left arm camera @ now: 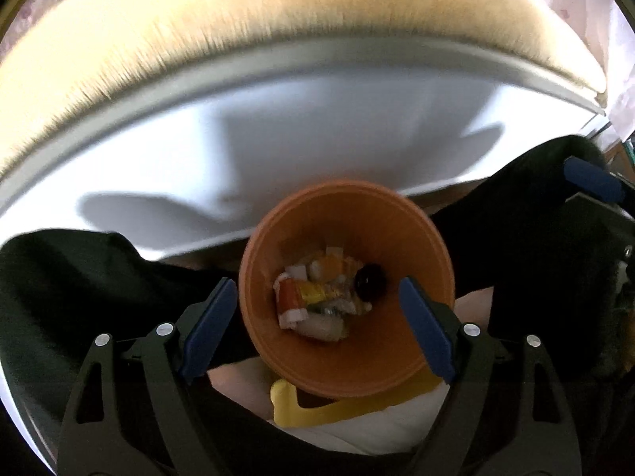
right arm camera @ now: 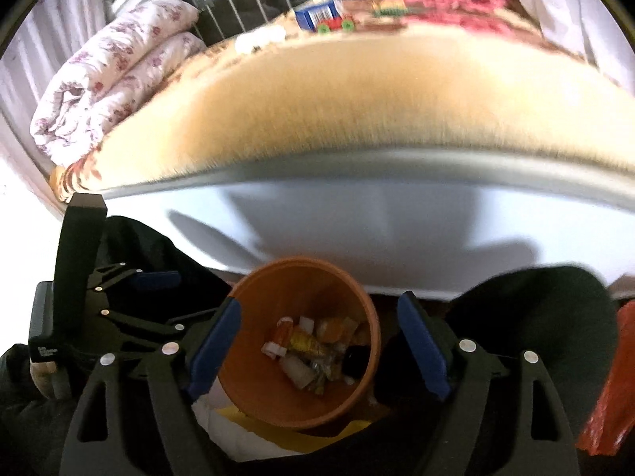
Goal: Collect trash
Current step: 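Grasp the red Lego car with green wheels with the right gripper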
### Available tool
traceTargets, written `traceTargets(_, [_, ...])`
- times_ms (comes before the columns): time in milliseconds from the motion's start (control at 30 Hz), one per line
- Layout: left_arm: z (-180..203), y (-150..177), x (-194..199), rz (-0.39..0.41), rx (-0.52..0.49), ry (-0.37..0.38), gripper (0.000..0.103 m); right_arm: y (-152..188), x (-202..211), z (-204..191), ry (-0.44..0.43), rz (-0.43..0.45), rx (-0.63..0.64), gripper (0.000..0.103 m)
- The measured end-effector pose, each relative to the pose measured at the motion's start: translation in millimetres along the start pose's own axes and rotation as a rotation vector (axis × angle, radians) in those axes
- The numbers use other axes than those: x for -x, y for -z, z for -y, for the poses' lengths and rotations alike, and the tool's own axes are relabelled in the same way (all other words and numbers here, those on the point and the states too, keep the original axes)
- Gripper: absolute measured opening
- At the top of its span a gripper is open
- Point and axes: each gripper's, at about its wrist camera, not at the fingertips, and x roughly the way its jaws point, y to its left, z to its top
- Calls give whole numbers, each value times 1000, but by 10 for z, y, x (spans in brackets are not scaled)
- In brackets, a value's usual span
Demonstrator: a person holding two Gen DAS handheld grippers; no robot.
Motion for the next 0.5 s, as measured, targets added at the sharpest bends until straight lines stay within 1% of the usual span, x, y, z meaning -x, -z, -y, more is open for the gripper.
traceTargets(100, [-19, -44, 273, 88, -18, -20, 82, -177, 198, 14, -38, 25, 16, 79])
traceTargets(167, [-58, -87, 485, 154, -31, -39, 83, -396, 303, 4, -68, 52, 14, 79])
traceTargets(233, [-127, -169, 696, 219, -25, -34, 87, -677, 358, 25, -84, 69, 4, 79])
traceTargets(300, [-200, -252, 828, 262, -10, -26, 87, -956, 373, 51, -77, 90, -2, 79])
traceTargets(367, [-289, -375, 939, 303, 14, -26, 88, -1318, 345, 36, -43, 130, 38, 79])
traceTargets(400, [-343, -455, 982, 325, 34, -28, 88, -1538, 301, 28, -11, 152, 68, 79])
traceTargets(433, [-378, -513, 1001, 338, 46, -28, 88, -1683, 250, 22, 0, 155, 86, 79])
traceTargets(500, [-455, -621, 1026, 363, 72, -32, 88, -2082, 67, 15, 16, 158, 122, 79])
